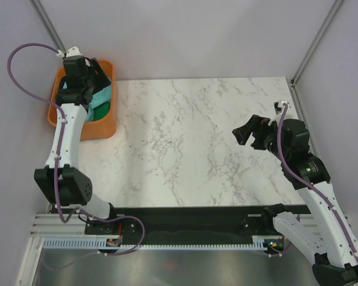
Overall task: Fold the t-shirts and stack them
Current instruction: Grab the tshirt from the pile
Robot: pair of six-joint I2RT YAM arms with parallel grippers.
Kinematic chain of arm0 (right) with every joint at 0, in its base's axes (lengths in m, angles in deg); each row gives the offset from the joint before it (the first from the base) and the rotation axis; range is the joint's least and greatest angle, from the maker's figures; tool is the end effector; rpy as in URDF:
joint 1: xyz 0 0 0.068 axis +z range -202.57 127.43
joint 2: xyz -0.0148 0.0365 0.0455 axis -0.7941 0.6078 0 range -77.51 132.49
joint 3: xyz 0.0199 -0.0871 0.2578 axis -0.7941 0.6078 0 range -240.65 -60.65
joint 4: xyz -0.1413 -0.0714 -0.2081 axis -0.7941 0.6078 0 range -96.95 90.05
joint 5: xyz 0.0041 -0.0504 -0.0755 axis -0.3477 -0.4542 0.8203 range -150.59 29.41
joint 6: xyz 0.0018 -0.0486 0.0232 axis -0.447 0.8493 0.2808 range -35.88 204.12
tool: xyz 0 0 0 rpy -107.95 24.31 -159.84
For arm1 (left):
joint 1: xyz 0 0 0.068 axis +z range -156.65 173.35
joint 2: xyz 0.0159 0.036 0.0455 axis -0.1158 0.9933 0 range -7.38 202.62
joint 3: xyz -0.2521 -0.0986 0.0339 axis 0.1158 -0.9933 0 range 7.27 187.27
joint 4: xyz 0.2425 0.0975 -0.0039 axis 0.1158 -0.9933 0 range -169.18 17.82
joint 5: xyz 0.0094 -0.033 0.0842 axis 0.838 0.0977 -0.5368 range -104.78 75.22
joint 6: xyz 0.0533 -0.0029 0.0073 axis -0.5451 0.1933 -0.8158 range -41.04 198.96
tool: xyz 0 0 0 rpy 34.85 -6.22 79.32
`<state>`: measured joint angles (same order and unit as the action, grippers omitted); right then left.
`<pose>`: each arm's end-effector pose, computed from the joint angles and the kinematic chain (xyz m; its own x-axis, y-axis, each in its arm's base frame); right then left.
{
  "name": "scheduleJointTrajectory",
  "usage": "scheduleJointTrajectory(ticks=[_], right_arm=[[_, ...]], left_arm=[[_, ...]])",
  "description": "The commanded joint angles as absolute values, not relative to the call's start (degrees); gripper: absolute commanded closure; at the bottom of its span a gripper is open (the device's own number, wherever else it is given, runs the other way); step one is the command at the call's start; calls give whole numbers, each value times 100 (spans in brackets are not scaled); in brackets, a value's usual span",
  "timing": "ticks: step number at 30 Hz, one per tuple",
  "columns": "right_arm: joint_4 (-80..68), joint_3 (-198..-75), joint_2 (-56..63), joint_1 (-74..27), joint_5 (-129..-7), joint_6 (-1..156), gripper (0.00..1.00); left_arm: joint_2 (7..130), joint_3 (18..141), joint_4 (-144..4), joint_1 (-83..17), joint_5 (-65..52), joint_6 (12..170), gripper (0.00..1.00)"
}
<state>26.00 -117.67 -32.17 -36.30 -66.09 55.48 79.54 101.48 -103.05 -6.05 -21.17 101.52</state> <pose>0.1566 0.0494 0.3699 -0.4804 0.3569 -0.8012 -0.1530 0.8654 0.4772 0.3413 0.0076 0.4241 -0.3262 -0.3849 -0.8634 -0.2573 0.9150 -0.3107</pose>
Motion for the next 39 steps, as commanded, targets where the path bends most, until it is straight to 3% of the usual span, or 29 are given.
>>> scheduleJointTrajectory(ticks=[1,9,17,26,31,32,33,39], right_arm=[[2531,-11699,-3330,-3640,-6719,5652,2],[2487,-11629,-3401,-3631,-6578,5749,2],[2364,-11550,-3172,-3631,-6499,5810,2],[2311,-11585,-3058,-3631,-6437,5723,2],[2320,-11646,-3049,-3640,-6464,5661,2],[2311,-11646,-3058,-3631,-6464,5652,2],[2320,-11655,-3067,-3631,-6455,5635,2],[2346,-11795,-3137,-3631,-6472,5635,2]], left_arm=[[8514,10570,-10531,45,-1972,10356,29],[9536,10764,-10531,680,-1733,10304,34],[10344,11001,-10531,724,-2506,9909,32],[10969,11353,-10540,812,-2752,9715,39],[11127,11510,-10540,821,-2875,9618,69],[11189,11537,-10557,829,-2876,9610,78],[11207,11590,-10575,829,-2832,9609,98],[10541,11957,-10610,471,-2331,9523,98]])
